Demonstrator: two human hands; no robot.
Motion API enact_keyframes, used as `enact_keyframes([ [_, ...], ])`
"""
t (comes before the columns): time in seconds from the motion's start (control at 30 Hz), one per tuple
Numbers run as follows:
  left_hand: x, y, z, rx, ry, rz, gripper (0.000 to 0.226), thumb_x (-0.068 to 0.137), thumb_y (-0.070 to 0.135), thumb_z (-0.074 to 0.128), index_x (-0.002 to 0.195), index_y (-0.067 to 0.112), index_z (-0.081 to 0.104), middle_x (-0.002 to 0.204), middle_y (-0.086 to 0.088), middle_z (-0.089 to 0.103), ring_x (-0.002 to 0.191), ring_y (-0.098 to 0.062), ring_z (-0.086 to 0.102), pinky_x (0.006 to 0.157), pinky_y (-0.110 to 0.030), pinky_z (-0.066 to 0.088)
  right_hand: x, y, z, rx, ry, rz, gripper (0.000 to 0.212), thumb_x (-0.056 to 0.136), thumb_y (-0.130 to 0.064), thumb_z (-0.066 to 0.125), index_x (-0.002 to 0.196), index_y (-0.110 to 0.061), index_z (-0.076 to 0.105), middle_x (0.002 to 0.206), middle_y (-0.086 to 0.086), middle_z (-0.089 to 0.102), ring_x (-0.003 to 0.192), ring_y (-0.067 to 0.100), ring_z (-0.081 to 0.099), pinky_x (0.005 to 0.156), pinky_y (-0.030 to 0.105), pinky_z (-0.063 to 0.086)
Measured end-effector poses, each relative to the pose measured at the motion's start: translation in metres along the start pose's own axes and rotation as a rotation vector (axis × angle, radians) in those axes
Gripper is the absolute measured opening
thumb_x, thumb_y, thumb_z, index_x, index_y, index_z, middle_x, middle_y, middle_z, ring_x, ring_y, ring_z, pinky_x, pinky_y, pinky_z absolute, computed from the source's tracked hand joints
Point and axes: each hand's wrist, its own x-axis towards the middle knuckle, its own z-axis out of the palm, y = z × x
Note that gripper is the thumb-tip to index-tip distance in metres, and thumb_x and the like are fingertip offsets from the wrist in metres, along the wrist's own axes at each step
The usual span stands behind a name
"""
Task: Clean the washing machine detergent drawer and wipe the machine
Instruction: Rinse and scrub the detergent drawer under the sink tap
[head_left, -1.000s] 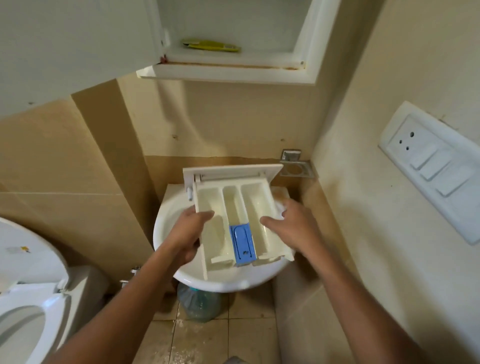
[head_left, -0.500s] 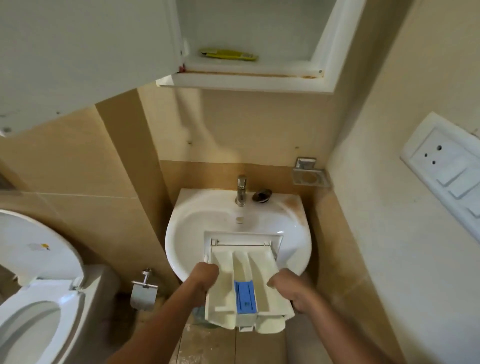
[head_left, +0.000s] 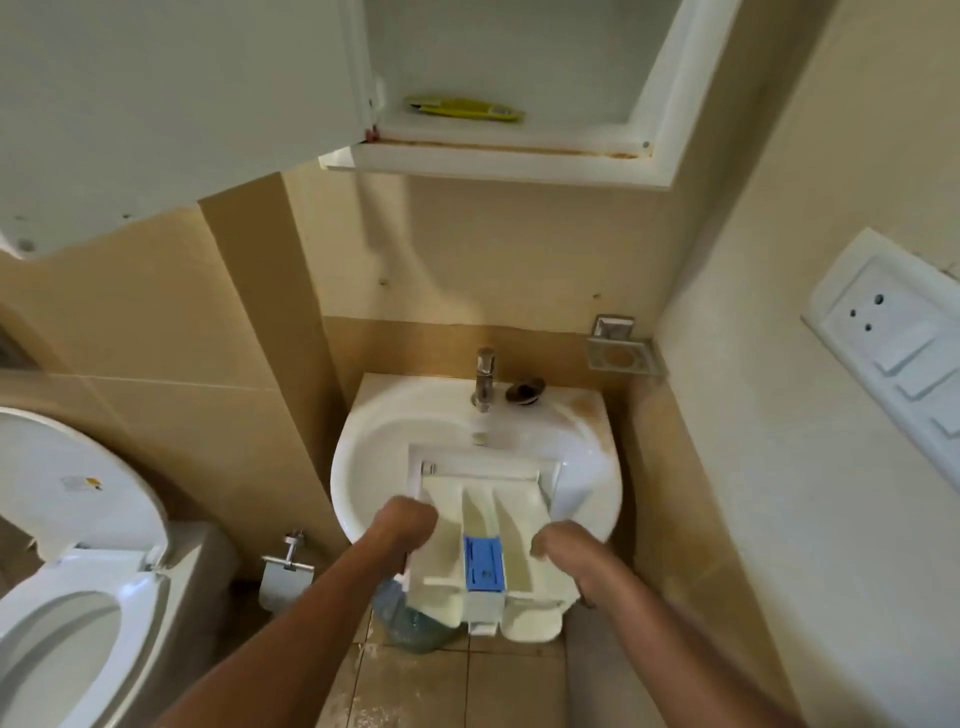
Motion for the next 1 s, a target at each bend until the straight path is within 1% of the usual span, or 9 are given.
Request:
enact_keyframes([
  [0.1, 0.008, -0.019, 0.003, 0.0, -0.043, -0.048, 0.018, 0.097, 0.01, 0.048, 0.081, 0.006, 0.053, 0.08, -0.008, 0.056, 0.072, -0.018, 0.055, 0.066, -0.029, 0.047, 0.005, 0.006, -0.001, -0.093, -0.045, -0.011, 0.011, 0.096, -0.009, 0.051, 0.092, -0.009, 0.062, 0.088, 0.007, 0.067, 0.08, 0.02, 0.063, 0.064, 0.027, 0.05],
  [0.2, -0.014, 0.014, -0.017, -0.12, 0.182, 0.226, 0.03, 0.1, 0.017, 0.049, 0.074, 0.004, 0.056, 0.066, -0.006, 0.056, 0.057, -0.017, 0.053, 0.052, -0.029, 0.043, 0.002, -0.024, -0.016, 0.013, 0.132, -0.285, 0.018, 0.096, -0.017, 0.054, 0.105, -0.009, 0.068, 0.095, 0.008, 0.073, 0.089, 0.024, 0.07, 0.085, 0.043, 0.058],
  [0.4, -0.066, 0.069, -0.055, -0.373, 0.539, 0.923, 0.029, 0.099, 0.015, 0.045, 0.072, 0.005, 0.051, 0.055, -0.013, 0.054, 0.047, -0.027, 0.052, 0.042, -0.035, 0.04, -0.054, -0.074, -0.035, 0.181, 0.664, -1.106, 0.01, 0.099, -0.016, 0.057, 0.089, -0.017, 0.061, 0.074, -0.003, 0.06, 0.062, -0.002, 0.052, 0.065, 0.006, 0.043],
  [0.47, -0.05, 0.051, -0.04, -0.216, 0.537, 0.788, 0.028, 0.095, 0.013, 0.047, 0.069, 0.003, 0.047, 0.049, -0.007, 0.048, 0.044, -0.024, 0.051, 0.041, -0.03, 0.037, -0.033, -0.047, -0.017, 0.109, 0.712, -0.92, 0.011, 0.095, -0.014, 0.057, 0.096, -0.005, 0.063, 0.077, -0.001, 0.059, 0.063, 0.002, 0.051, 0.069, 0.011, 0.045],
  [0.57, -0.018, 0.007, -0.01, 0.044, 0.163, 0.221, 0.025, 0.099, 0.013, 0.049, 0.074, 0.008, 0.053, 0.068, -0.002, 0.055, 0.062, -0.016, 0.058, 0.053, -0.021, 0.043, 0.006, -0.006, 0.001, -0.086, 0.209, -0.196, 0.025, 0.095, -0.01, 0.053, 0.112, 0.006, 0.062, 0.087, 0.007, 0.064, 0.08, 0.022, 0.064, 0.068, 0.032, 0.052],
  [0.63, -0.01, -0.022, 0.004, 0.066, -0.008, 0.045, 0.018, 0.098, 0.009, 0.05, 0.08, 0.01, 0.054, 0.082, -0.006, 0.059, 0.07, -0.013, 0.057, 0.058, -0.021, 0.048, 0.015, 0.014, 0.005, -0.218, 0.05, -0.022, 0.021, 0.096, -0.006, 0.048, 0.114, 0.001, 0.056, 0.09, 0.007, 0.059, 0.079, 0.019, 0.058, 0.067, 0.03, 0.051],
  [0.77, -0.026, -0.03, 0.003, -0.121, -0.033, 0.031, 0.013, 0.102, 0.02, 0.05, 0.097, 0.007, 0.051, 0.093, -0.011, 0.065, 0.076, -0.02, 0.068, 0.06, -0.031, 0.06, 0.015, -0.002, -0.008, -0.3, 0.086, -0.165, 0.018, 0.094, -0.01, 0.045, 0.108, -0.007, 0.057, 0.103, 0.01, 0.064, 0.09, 0.023, 0.063, 0.076, 0.033, 0.055],
  [0.87, -0.048, -0.008, -0.012, 0.148, -0.201, 0.036, 0.043, 0.099, 0.051, 0.051, 0.099, 0.008, 0.05, 0.084, -0.01, 0.07, 0.06, -0.022, 0.072, 0.055, -0.033, 0.061, 0.02, -0.045, -0.035, -0.651, 0.129, -0.296, 0.022, 0.092, -0.013, 0.047, 0.109, -0.005, 0.059, 0.111, 0.012, 0.065, 0.092, 0.026, 0.061, 0.073, 0.031, 0.05],
  [1.0, -0.084, 0.032, -0.03, 0.311, 0.076, 0.69, 0.04, 0.091, 0.048, 0.065, 0.108, 0.012, 0.067, 0.079, 0.004, 0.071, 0.063, -0.007, 0.066, 0.064, -0.027, 0.058, -0.002, -0.119, -0.064, -1.258, 0.183, -0.606, 0.021, 0.091, -0.012, 0.052, 0.104, -0.016, 0.067, 0.106, 0.005, 0.07, 0.088, 0.025, 0.064, 0.072, 0.033, 0.052],
])
